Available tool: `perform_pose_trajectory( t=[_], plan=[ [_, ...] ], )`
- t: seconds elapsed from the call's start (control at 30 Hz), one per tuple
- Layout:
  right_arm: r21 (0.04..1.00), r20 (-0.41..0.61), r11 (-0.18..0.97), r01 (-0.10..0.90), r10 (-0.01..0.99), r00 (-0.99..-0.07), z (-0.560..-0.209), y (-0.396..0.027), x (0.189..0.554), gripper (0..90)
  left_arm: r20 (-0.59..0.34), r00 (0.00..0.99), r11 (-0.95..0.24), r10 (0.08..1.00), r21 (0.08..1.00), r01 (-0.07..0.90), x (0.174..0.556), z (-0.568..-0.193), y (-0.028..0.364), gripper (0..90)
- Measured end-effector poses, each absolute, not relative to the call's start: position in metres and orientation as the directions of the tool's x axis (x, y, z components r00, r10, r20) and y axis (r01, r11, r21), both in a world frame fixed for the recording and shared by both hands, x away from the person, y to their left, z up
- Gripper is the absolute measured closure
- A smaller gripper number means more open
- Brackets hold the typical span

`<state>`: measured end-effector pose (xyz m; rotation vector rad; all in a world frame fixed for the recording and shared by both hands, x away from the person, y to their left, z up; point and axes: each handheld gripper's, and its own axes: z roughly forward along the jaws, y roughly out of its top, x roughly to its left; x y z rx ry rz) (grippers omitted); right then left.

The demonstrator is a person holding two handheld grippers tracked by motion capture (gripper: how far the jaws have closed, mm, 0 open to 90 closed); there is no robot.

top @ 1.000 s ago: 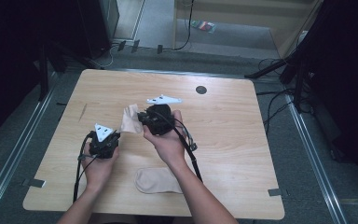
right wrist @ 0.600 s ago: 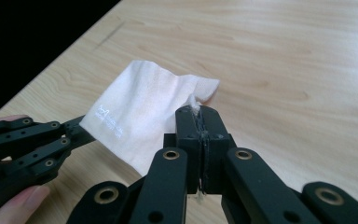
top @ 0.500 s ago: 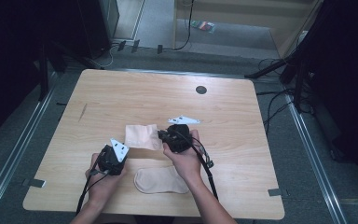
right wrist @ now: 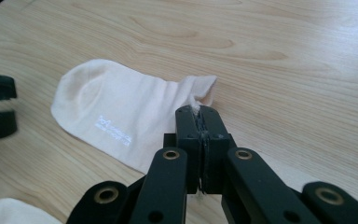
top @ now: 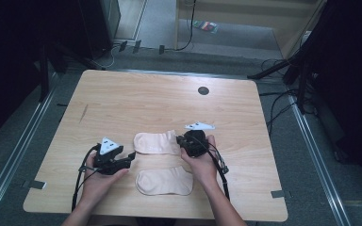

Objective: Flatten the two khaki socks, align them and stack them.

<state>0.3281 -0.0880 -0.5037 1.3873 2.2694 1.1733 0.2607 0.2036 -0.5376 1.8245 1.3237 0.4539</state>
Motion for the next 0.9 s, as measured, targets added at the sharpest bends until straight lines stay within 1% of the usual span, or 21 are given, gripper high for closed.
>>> perform_pose_trajectory(
  t=[0.07,0.13,0.23,0.3,0.33,0.4,0.5,0.67,0.7,0.77,0.9],
  plan=[
    [0.736,0.189,0.237,0.634,0.827,-0.529,-0.507,-0.092,0.329,89.8,-0.224,0.377,-0.06,0.899,0.789,0.612,0.264,-0.537,0.211,42.4],
    [0.736,0.178,0.248,0.63,0.826,-0.534,-0.51,-0.093,0.329,89.8,-0.259,0.355,-0.012,0.898,0.793,0.609,0.269,-0.538,0.215,44.5],
    [0.735,0.164,0.255,0.628,0.832,-0.53,-0.515,-0.095,0.331,89.8,-0.265,0.322,-0.003,0.909,0.769,0.639,0.282,-0.541,0.214,51.9],
    [0.734,0.163,0.255,0.629,0.833,-0.528,-0.517,-0.096,0.332,89.7,-0.294,0.313,0.02,0.903,0.756,0.654,0.29,-0.542,0.212,53.6],
    [0.735,0.161,0.255,0.628,0.834,-0.527,-0.519,-0.096,0.333,89.7,-0.294,0.313,0.02,0.903,0.756,0.654,0.29,-0.542,0.212,54.6],
    [0.736,0.158,0.254,0.628,0.837,-0.524,-0.52,-0.096,0.333,89.7,-0.33,0.283,0.069,0.9,0.752,0.655,0.304,-0.539,0.212,57.7],
    [0.738,0.154,0.257,0.625,0.837,-0.526,-0.522,-0.097,0.334,89.7,-0.34,0.272,0.074,0.9,0.735,0.674,0.316,-0.539,0.208,60.5],
    [0.737,0.154,0.254,0.626,0.839,-0.522,-0.523,-0.1,0.335,89.7,-0.306,0.293,0.012,0.906,0.71,0.704,0.323,-0.543,0.195,64.4],
    [0.737,0.153,0.255,0.626,0.839,-0.522,-0.524,-0.1,0.335,89.7,-0.28,0.3,-0.011,0.912,0.714,0.7,0.322,-0.544,0.192,65.1],
    [0.737,0.151,0.254,0.626,0.842,-0.519,-0.524,-0.101,0.335,89.7,-0.214,0.31,-0.065,0.926,0.721,0.69,0.32,-0.545,0.187,70.7],
    [0.732,0.144,0.261,0.629,0.843,-0.517,-0.527,-0.102,0.335,89.7,-0.177,0.347,-0.12,0.921,0.718,0.685,0.318,-0.545,0.183,84.5]
  ],
)
